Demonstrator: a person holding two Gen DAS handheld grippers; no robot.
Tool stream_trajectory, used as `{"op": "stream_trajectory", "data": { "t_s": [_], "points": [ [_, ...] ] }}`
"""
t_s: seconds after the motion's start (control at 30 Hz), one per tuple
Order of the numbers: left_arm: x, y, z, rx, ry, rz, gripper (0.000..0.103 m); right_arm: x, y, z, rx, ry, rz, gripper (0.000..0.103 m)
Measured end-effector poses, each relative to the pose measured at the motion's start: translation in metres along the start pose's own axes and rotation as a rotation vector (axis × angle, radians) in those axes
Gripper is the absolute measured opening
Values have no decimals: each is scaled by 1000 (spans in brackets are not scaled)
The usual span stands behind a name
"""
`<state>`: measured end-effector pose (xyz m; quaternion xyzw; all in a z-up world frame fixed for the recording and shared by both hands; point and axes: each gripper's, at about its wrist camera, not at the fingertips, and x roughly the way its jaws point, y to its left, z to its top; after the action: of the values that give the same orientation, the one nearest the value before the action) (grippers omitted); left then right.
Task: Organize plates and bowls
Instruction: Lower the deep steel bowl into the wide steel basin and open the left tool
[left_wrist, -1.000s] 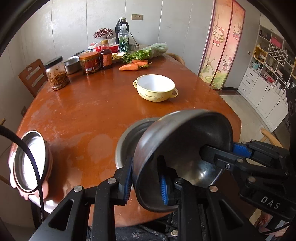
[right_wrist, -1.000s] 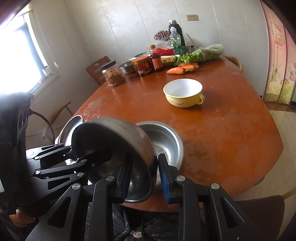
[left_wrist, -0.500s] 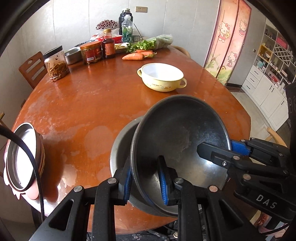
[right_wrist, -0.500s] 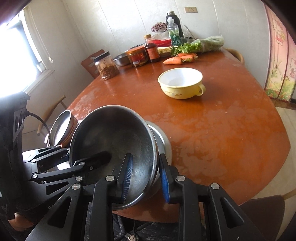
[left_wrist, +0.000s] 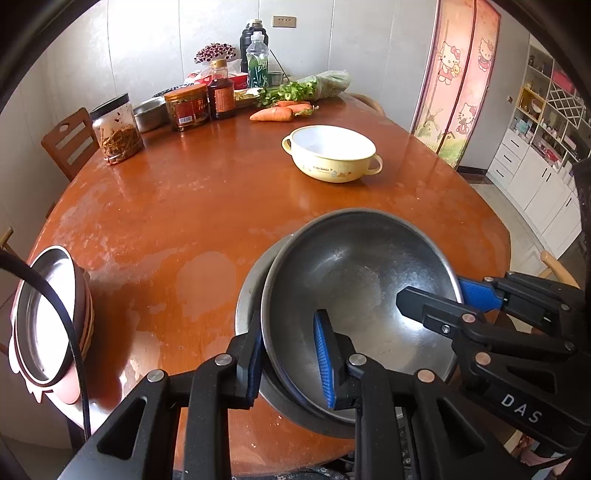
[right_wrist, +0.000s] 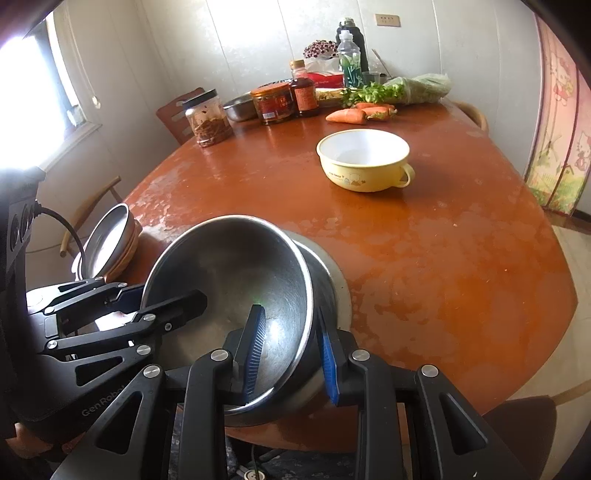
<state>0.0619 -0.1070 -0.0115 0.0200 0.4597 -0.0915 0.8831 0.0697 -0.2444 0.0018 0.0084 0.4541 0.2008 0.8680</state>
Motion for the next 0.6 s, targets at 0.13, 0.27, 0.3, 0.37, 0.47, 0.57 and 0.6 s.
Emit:
{"op": "stream_trajectory", "data": {
  "t_s": [0.13,0.27,0.3,0.37,0.47,0.57,0.6],
  "points": [
    [3,2,1,-4,-14,-8,25,0,3,-2,-19,-20,-24,30],
    [5,4,3,-17,-19,-21,26,1,-1,-2,1,-34,-10,33],
    [5,4,3,-16,-20,-21,26,0,-2,-2,5,-34,-2,35],
    [6,5,4,-15,-21,-23,26,-1,-3,-4,20,-36,12,35],
    [6,5,5,-22,-22,-29,26,-3,-5,-4,37,-41,28,35],
    [7,6,5,-21,-27,-32,26,-4,-7,-4,44,-42,37,36],
    [7,6,5,-17,-26,-31,26,-4,-7,-3,46,-42,39,36]
  ]
}}
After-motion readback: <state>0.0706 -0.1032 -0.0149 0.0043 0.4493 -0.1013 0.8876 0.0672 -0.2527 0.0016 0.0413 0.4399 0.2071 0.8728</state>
